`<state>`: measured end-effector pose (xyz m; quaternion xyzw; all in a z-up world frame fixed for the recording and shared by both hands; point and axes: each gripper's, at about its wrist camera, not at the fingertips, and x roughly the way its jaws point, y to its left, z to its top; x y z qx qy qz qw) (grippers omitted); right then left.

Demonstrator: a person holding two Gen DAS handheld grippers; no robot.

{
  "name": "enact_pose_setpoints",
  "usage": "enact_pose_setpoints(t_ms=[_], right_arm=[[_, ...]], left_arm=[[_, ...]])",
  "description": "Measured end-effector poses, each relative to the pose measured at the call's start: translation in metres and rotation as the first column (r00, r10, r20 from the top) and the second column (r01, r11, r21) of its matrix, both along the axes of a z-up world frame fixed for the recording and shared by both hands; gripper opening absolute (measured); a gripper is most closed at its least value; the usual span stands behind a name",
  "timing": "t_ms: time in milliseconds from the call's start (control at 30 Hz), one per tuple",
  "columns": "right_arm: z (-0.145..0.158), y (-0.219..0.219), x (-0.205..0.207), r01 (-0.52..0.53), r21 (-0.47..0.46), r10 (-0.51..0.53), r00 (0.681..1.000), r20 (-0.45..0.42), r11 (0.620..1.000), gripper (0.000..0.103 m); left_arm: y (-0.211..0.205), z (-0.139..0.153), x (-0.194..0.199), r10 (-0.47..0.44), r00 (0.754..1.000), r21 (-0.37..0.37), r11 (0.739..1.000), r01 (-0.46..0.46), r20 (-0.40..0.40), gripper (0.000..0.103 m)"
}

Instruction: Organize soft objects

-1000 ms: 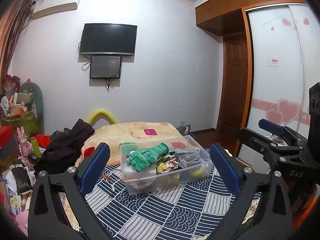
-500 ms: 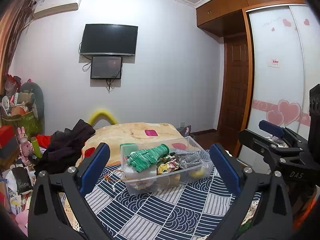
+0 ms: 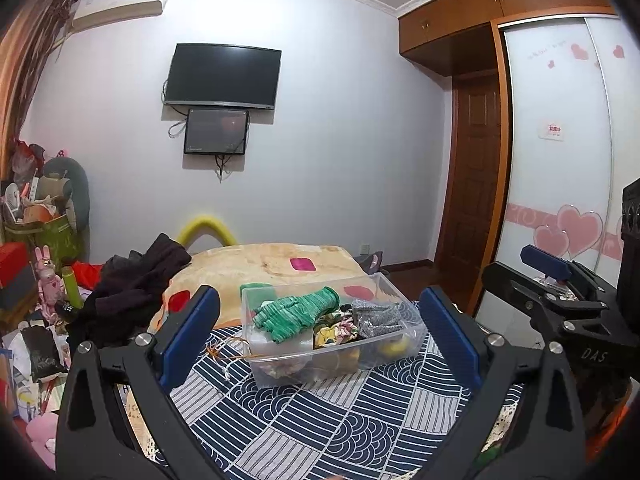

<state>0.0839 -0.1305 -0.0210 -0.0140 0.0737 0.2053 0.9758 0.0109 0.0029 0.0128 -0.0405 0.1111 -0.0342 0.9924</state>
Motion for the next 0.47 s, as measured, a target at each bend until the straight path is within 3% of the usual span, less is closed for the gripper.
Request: enact_pose_setpoints(t_ms=[467], right_arm=[[0.0012,0.0000,0.0005,-0.003,0.008,0.003,1.000,-0.018,1.000,0.103]], left_arm=[[-0.0029,-0.0017,-0.0014,-0.022,1.000,0.003,1.000,0.022,-0.006,0.101]])
